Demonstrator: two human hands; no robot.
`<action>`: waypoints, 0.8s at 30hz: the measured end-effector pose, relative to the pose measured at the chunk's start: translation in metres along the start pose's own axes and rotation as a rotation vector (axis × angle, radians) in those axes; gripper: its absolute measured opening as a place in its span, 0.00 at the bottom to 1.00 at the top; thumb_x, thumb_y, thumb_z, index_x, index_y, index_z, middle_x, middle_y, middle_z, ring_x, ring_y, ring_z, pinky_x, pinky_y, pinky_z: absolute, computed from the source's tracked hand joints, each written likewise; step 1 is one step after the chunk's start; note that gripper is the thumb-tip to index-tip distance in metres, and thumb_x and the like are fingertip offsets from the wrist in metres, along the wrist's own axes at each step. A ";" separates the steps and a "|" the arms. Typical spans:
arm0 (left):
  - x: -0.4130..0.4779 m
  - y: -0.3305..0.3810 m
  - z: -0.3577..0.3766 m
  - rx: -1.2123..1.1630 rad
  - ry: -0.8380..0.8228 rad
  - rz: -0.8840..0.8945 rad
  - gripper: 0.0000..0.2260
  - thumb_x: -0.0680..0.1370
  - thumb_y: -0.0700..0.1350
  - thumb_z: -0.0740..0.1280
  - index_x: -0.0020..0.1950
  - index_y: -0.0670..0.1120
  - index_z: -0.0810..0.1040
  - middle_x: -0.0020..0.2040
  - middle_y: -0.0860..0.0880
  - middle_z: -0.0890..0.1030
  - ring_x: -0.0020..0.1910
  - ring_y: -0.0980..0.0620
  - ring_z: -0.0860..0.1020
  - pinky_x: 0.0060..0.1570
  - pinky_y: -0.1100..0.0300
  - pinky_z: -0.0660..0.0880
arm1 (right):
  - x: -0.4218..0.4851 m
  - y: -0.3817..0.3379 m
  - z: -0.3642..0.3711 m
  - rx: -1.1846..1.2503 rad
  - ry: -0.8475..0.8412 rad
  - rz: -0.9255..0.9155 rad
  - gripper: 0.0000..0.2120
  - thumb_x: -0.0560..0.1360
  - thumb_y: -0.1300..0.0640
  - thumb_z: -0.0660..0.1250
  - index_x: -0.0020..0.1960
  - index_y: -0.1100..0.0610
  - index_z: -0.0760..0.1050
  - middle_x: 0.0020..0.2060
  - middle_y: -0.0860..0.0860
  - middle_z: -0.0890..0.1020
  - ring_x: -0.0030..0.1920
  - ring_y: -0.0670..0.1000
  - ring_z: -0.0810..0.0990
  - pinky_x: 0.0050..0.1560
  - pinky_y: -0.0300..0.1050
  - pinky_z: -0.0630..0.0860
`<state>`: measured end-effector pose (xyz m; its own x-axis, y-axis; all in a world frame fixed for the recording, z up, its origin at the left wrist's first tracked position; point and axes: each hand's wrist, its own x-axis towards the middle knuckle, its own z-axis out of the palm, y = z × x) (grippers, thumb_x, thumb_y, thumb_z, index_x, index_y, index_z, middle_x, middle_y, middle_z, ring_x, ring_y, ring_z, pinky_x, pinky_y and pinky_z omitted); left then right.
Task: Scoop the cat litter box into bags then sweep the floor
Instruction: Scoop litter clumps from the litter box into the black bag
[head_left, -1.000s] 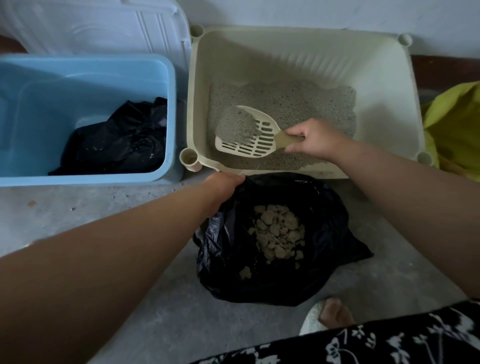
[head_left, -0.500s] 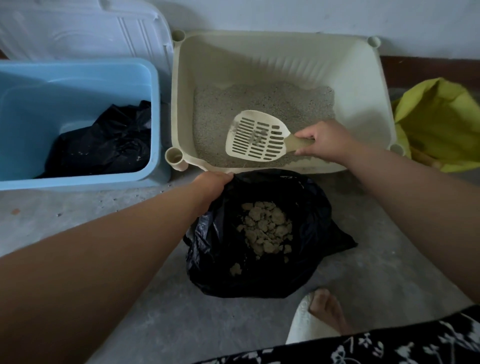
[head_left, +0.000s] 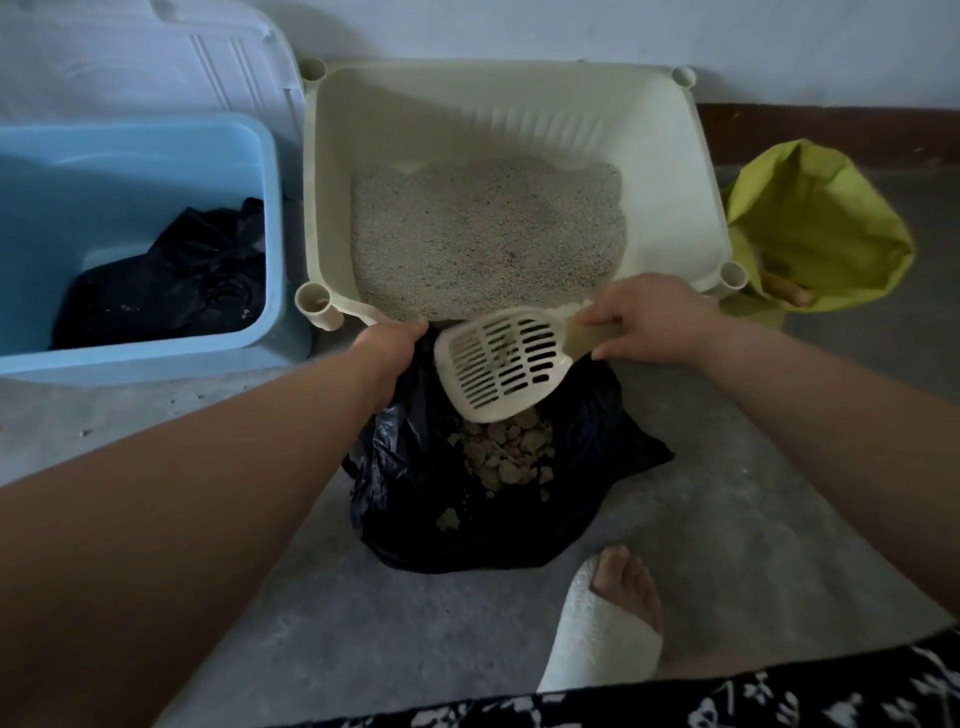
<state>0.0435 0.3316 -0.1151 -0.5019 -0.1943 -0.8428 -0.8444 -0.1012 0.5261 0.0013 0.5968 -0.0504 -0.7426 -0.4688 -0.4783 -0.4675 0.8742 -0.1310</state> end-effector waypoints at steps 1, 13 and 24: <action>-0.001 0.000 0.001 -0.003 -0.002 -0.003 0.17 0.78 0.50 0.67 0.59 0.39 0.78 0.53 0.42 0.82 0.50 0.44 0.81 0.54 0.53 0.77 | -0.002 -0.004 0.007 -0.078 0.023 -0.048 0.19 0.72 0.50 0.71 0.63 0.46 0.77 0.54 0.51 0.79 0.56 0.55 0.76 0.53 0.48 0.74; -0.007 -0.002 0.000 0.041 -0.036 -0.026 0.15 0.76 0.49 0.68 0.58 0.41 0.79 0.52 0.43 0.83 0.49 0.45 0.81 0.58 0.52 0.77 | 0.011 0.012 -0.025 0.056 0.112 0.182 0.13 0.70 0.53 0.72 0.54 0.53 0.81 0.45 0.55 0.83 0.47 0.56 0.79 0.49 0.52 0.77; -0.001 -0.003 -0.005 0.235 -0.089 0.023 0.19 0.77 0.51 0.67 0.64 0.43 0.77 0.58 0.44 0.80 0.55 0.45 0.78 0.58 0.55 0.74 | 0.067 0.017 -0.088 -0.196 -0.177 0.583 0.05 0.72 0.63 0.70 0.41 0.63 0.74 0.38 0.59 0.78 0.40 0.59 0.80 0.47 0.52 0.78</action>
<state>0.0473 0.3274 -0.1156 -0.5268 -0.1063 -0.8433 -0.8480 0.1335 0.5129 -0.0990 0.5687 -0.0080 -0.8190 0.1196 -0.5613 -0.1021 0.9321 0.3476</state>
